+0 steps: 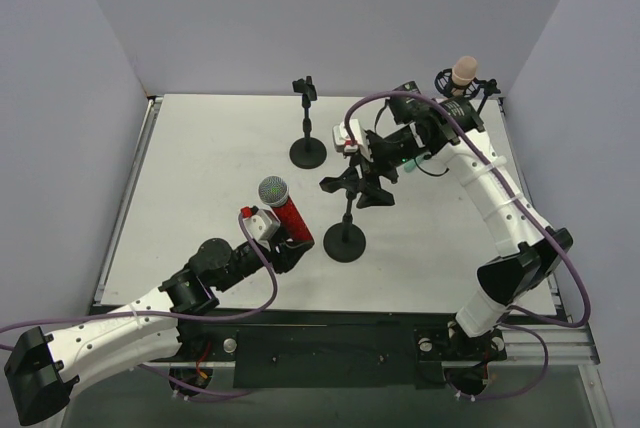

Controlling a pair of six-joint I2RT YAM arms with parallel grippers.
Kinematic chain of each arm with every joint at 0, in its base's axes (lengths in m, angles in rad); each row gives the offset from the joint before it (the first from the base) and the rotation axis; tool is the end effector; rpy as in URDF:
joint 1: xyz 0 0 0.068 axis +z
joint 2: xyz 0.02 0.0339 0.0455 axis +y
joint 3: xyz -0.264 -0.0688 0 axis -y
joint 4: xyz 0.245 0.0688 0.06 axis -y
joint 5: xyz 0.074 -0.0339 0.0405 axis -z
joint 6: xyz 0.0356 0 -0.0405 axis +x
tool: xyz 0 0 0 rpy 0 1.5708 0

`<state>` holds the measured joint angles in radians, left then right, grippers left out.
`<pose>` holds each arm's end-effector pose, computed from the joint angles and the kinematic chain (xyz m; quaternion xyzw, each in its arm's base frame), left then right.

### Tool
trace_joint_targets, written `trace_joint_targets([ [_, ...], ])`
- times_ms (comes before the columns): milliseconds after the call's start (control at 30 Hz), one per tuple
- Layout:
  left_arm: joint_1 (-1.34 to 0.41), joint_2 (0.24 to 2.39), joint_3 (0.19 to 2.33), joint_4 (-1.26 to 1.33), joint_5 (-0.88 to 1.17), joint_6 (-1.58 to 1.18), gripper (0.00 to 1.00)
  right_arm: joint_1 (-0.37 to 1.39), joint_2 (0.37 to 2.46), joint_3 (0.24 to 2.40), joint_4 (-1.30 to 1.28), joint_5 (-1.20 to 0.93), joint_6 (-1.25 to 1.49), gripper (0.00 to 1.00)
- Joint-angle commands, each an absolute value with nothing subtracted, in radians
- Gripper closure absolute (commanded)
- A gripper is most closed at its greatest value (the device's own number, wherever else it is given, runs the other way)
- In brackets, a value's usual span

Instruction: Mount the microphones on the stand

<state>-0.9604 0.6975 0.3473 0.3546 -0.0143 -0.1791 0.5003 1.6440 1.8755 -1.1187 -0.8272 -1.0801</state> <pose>0.1024 -0.1455 0.2559 0.2640 0.6543 -0.3780 0.5994 0.2734 0.1794 0.4153 -0.7077 0.5114 0.2751 0.4024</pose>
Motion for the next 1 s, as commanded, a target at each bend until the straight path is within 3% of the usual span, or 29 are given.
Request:
trace_joint_targets([
  [0, -0.963, 0.686, 0.4, 0.407, -0.008, -0.172, 1.0, 0.545, 1.631, 1.904, -1.149, -0.865, -1.036, 0.01],
  [167, -0.965, 0.684, 0.397, 0.406, -0.009, -0.17, 1.0, 0.551, 1.64, 1.911, -1.129, -0.859, -0.993, 0.05],
  [300, -0.963, 0.684, 0.396, 0.408, -0.012, -0.17, 1.0, 0.551, 1.647, 1.924, -1.129, -0.856, -0.974, 0.14],
  [433, -0.963, 0.703, 0.397, 0.423, -0.02, -0.161, 1.0, 0.551, 1.654, 1.933, -1.129, -0.871, -0.956, 0.35],
  [533, -0.954, 0.744, 0.4, 0.455, -0.026, -0.138, 1.0, 0.549, 1.66, 1.933, -1.135, -0.877, -0.95, 0.64],
  [633, -0.896, 0.794, 0.405, 0.506, 0.0, -0.132, 1.0, 0.548, 1.661, 1.93, -1.146, -0.884, -0.959, 0.77],
  [767, -0.821, 0.879, 0.423, 0.577, 0.116, -0.149, 1.0, 0.545, 1.661, 1.925, -1.155, -0.887, -0.96, 0.84],
  [967, -0.807, 1.021, 0.517, 0.587, 0.205, -0.114, 1.0, 0.543, 1.666, 1.924, -1.158, -0.894, -0.96, 0.87],
])
